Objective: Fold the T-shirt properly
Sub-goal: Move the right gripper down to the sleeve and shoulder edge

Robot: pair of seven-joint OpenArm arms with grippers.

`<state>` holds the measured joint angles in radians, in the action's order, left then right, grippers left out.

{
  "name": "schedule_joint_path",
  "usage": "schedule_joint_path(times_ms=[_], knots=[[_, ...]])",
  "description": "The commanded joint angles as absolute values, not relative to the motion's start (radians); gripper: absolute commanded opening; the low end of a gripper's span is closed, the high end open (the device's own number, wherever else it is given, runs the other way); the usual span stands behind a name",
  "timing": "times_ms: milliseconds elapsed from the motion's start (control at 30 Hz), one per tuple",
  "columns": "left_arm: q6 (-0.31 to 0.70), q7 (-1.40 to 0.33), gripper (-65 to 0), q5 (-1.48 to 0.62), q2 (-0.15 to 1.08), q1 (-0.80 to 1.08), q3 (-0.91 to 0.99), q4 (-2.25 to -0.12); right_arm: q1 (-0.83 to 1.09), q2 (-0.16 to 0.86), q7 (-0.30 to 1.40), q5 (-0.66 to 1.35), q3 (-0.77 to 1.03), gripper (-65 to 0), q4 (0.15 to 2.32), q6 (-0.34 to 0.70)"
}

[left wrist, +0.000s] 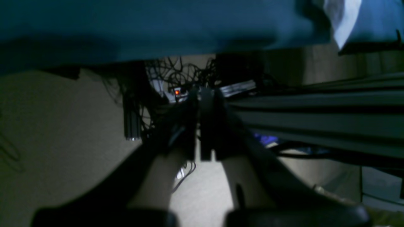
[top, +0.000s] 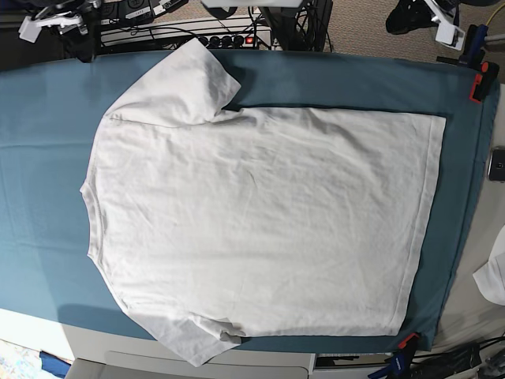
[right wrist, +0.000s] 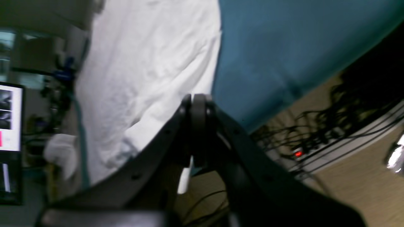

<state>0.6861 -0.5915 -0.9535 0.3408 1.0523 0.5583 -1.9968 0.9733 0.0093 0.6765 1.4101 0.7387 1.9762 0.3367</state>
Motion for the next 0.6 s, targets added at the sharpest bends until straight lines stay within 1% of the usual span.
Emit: schedule_joint_path(times_ms=[0, 100, 233, 367, 467, 500, 567], knots=[[0.698, -0.577, -61.9, -0.973, 0.349, 1.060, 0.565, -2.010, 0.975, 0.003, 0.659, 1.442, 0.748, -65.0, 1.990, 0.347], [0.698, -0.578, -61.9, -0.973, 0.350, 1.034, 0.565, -2.010, 0.924, -0.029, 0.653, 1.429, 0.748, -65.0, 1.990, 0.350], [0.698, -0.584, -61.9, -0.972, 0.350, 1.010, 0.565, -2.010, 0.865, -0.053, 0.613, 1.322, 0.747, -65.0, 1.990, 0.352], [0.698, -0.584, -61.9, -0.969, 0.351, 0.997, 0.565, -2.010, 0.858, -0.056, 0.594, 1.188, 0.747, -65.0, 1.990, 0.352], [0.698, -0.584, -61.9, -0.965, 0.352, 0.994, 0.565, -2.009, 0.857, -0.056, 0.594, 1.159, 0.747, -65.0, 1.990, 0.352], [0.698, -0.584, -61.9, -0.965, 0.352, 0.994, 0.565, -2.010, 0.854, -0.056, 0.595, 1.159, 0.747, -62.6, 1.990, 0.352], [0.698, -0.584, -61.9, -0.965, 0.352, 0.994, 0.565, -2.010, 0.844, -0.056, 0.595, 1.163, 0.747, -50.7, 1.990, 0.352]])
